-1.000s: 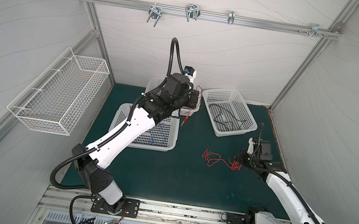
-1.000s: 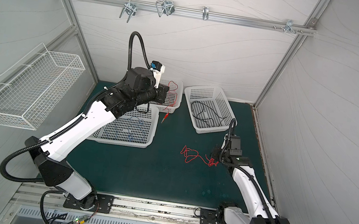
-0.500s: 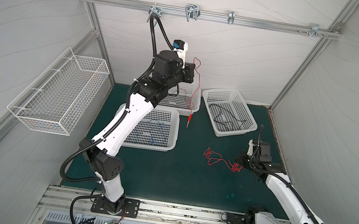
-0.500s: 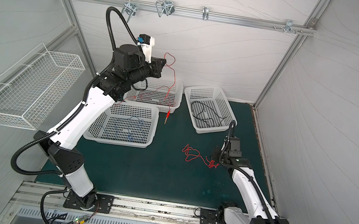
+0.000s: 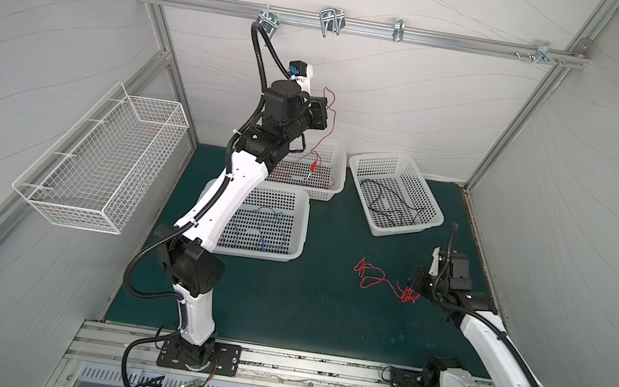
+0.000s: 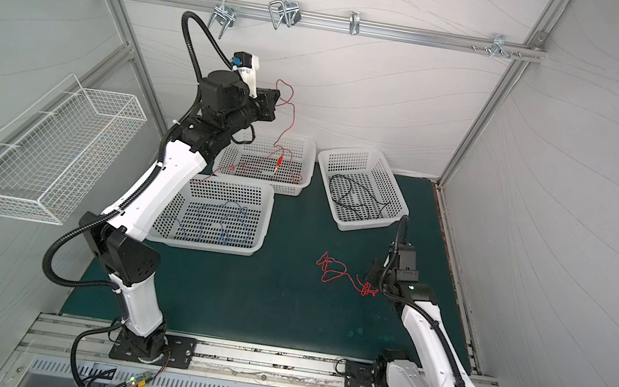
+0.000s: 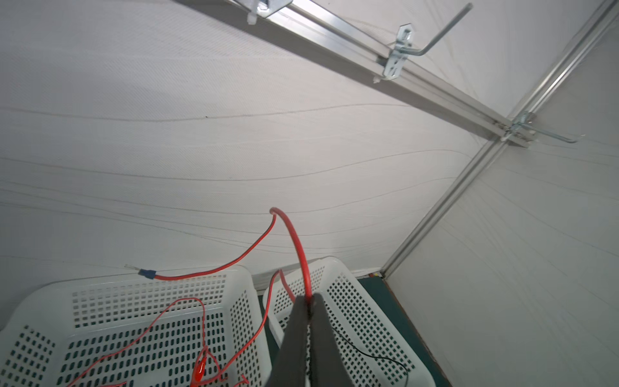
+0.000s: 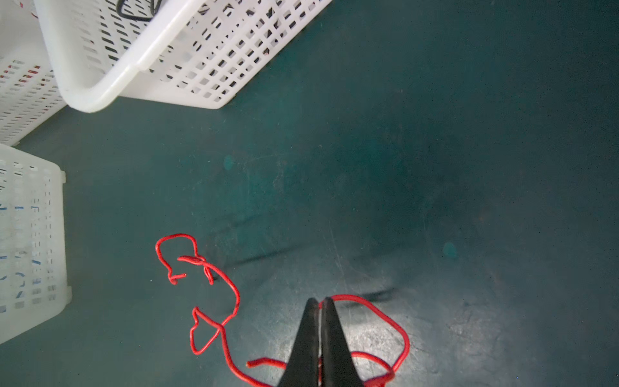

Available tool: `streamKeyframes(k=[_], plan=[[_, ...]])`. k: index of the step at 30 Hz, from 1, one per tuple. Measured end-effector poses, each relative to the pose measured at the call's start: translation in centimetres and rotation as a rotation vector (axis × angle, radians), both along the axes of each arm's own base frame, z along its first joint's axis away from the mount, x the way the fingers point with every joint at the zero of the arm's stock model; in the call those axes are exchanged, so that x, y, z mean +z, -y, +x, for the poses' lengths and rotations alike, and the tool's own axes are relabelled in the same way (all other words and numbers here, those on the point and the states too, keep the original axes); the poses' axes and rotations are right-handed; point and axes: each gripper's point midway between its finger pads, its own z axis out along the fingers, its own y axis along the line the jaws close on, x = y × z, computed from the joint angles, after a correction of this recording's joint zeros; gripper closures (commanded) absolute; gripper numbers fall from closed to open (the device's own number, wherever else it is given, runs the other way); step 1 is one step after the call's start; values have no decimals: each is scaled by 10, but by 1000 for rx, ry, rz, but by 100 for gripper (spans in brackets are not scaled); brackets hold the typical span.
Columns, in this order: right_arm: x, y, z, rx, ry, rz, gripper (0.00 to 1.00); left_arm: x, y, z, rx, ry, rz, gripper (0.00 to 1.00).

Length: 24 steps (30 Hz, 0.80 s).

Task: Untangle the cables
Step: 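Lower the red wire into the farthest basket with the left gripper, then open the left gripper and move it back to the red tangle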

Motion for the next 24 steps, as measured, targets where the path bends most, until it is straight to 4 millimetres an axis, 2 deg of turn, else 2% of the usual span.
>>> streamKeyframes(k=[5, 9, 13, 17, 20, 24], plan=[[6, 3, -6, -13, 12, -3, 100, -40, -13, 31, 86, -48, 59, 100], [12, 6, -12, -22, 28, -3, 100, -87, -17, 39, 108, -131, 97, 100], [20, 7, -19, -30, 51, 6, 100, -151, -19, 37, 113, -261, 132, 100], [31, 8, -24, -32, 100, 20, 100, -217, -23, 27, 122, -408, 165, 100], [40, 7, -26, -28, 142, 34, 100, -247, -25, 21, 126, -486, 182, 100], [47, 6, -27, -24, 171, 44, 100, -271, -27, 14, 126, -542, 193, 99]])
